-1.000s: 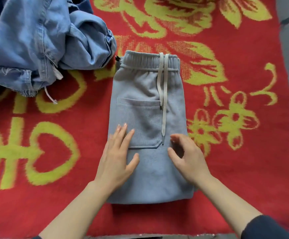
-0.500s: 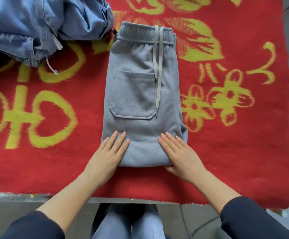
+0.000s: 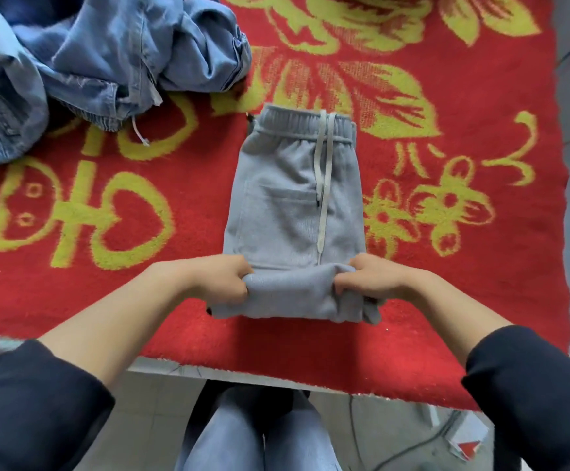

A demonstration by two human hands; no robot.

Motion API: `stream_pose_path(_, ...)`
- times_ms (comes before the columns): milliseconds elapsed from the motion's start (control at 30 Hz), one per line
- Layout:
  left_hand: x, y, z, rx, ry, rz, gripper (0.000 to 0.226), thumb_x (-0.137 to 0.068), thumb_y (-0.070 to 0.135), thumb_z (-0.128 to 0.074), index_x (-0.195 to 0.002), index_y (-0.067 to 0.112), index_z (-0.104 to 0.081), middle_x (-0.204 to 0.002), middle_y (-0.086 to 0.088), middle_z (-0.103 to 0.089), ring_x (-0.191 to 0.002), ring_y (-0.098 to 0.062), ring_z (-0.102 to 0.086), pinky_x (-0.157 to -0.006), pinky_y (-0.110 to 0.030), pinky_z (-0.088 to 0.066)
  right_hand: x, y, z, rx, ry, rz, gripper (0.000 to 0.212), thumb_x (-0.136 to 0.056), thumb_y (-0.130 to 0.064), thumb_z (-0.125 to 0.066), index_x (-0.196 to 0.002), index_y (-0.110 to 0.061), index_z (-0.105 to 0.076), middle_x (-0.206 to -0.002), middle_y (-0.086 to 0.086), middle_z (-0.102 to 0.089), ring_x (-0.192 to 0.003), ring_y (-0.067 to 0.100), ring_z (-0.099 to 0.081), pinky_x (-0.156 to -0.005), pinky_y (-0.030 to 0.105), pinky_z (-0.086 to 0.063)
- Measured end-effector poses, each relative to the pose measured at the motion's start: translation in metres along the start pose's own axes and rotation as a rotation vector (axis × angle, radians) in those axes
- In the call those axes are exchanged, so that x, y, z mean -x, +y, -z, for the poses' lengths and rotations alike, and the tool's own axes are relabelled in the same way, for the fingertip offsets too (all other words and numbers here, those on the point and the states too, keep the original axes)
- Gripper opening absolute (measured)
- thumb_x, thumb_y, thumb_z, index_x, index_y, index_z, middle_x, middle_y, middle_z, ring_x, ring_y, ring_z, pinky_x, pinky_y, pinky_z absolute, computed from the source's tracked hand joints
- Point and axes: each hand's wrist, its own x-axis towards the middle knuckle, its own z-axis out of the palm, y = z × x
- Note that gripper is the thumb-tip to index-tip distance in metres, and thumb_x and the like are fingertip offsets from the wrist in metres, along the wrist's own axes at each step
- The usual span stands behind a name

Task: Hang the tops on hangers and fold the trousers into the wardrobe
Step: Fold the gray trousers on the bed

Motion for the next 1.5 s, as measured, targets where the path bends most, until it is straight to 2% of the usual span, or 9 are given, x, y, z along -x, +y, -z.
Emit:
stream_pose_path(167,0.011,-0.003,-0.034,0.125,-0.312,0.115,0.008,-0.055,0.011,-0.058,-0.058,0.017,-0.054,-0.061,-0.002,-0.05,-0.054,-0.018,-0.042,-0.046,-0.021,-0.03,0.022,0.009,-0.033,-0.126,-0.387,-0.174,0.026,-0.07,-0.024,-0.062,-0.045,-0.02,-0.057,-0.048,-0.001,-0.055,-0.04,0.013,-0.047,-0.043,0.019,-0.035)
stream_pose_path(300,0.008,0.002,-0.031,0.249,-0.386,0.115,0.009,-0.048,0.015,-0.057,-0.057,0.014,-0.058,-0.067,-0.01,-0.054,-0.061,-0.023,-0.046,-0.05,-0.025,-0.032,0.026,0.019,-0.038,-0.259,-0.471,-0.244,0.011,-0.067,-0.017,-0.06,-0.057,-0.016,-0.058,-0.052,0.002,-0.059,-0.042,0.013,-0.051,-0.04,0.017,-0.036)
stream_pose_path(533,0.002,0.016,0.047,0.332,-0.103,-0.063,0.012,-0.05,0.025,-0.057,-0.059,0.017,-0.054,-0.062,0.002,-0.05,-0.061,-0.015,-0.045,-0.056,-0.027,-0.033,0.012,0.017,0.029,-0.369,-0.155,-0.094,0.014,-0.055,-0.024,-0.064,-0.062,-0.016,-0.054,-0.058,0.0,-0.054,-0.051,0.011,-0.045,-0.045,0.021,-0.033)
stream_pose_path(767,-0.029,0.006,0.076,0.085,0.549,-0.058,0.02,-0.068,0.029,-0.061,-0.066,0.011,-0.053,-0.057,0.005,-0.051,-0.056,-0.018,-0.045,-0.051,-0.032,-0.036,-0.024,0.0,0.064,-0.309,0.334,0.082,0.016,-0.071,-0.014,-0.067,-0.06,-0.017,-0.056,-0.056,-0.007,-0.048,-0.056,0.009,-0.042,-0.045,0.02,-0.034)
stream_pose_path(1000,-0.056,0.005,0.038,-0.381,0.999,-0.131,0.041,-0.077,0.006,-0.055,-0.117,0.012,-0.062,-0.121,-0.012,-0.059,-0.118,-0.034,-0.052,-0.104,-0.055,-0.036,-0.039,-0.003,0.038,-0.014,0.791,0.31,0.027,-0.077,-0.023,-0.072,-0.103,-0.018,-0.066,-0.104,-0.003,-0.066,-0.1,0.018,-0.057,-0.088,0.035,-0.044)
stream_pose_path(1100,-0.066,0.017,0.022,-0.51,0.936,-0.308,0.048,-0.081,0.013,-0.038,-0.123,0.007,-0.061,-0.136,-0.018,-0.053,-0.128,-0.036,-0.048,-0.106,-0.056,-0.033,-0.042,0.002,0.023,0.187,0.629,0.393,0.065,-0.072,-0.039,-0.069,-0.132,-0.02,-0.052,-0.139,-0.003,-0.051,-0.133,0.017,-0.041,-0.107,0.041,-0.032)
stream_pose_path(1233,-0.083,0.009,0.024,-0.419,0.703,-0.174,0.06,-0.097,0.046,-0.026,-0.149,0.015,-0.029,-0.156,-0.016,-0.023,-0.145,-0.03,-0.021,-0.117,-0.042,-0.015,-0.063,0.008,0.028,0.251,0.503,0.251,0.088,-0.079,-0.047,-0.068,-0.151,-0.029,-0.02,-0.159,-0.009,-0.016,-0.147,0.009,-0.008,-0.114,0.033,-0.012)
stream_pose_path(1333,-0.105,-0.004,0.036,-0.326,0.572,-0.105,0.067,-0.097,0.056,-0.023,-0.153,0.025,-0.005,-0.161,-0.008,-0.003,-0.148,-0.02,0.001,-0.119,-0.035,0.001,-0.082,0.005,0.04,0.222,0.429,0.16,0.099,-0.073,-0.051,-0.072,-0.152,-0.031,-0.015,-0.16,-0.008,-0.012,-0.147,0.011,-0.007,-0.115,0.037,-0.014)
stream_pose_path(1500,-0.12,-0.013,0.057,-0.145,0.485,-0.136,0.07,-0.095,0.058,-0.03,-0.152,0.018,-0.017,-0.16,-0.003,-0.01,-0.147,-0.015,-0.006,-0.119,-0.037,-0.007,-0.101,-0.001,0.052,0.178,0.318,0.038,0.115,-0.062,-0.048,-0.081,-0.153,-0.029,-0.014,-0.159,-0.003,-0.02,-0.147,0.015,-0.015,-0.116,0.044,-0.019)
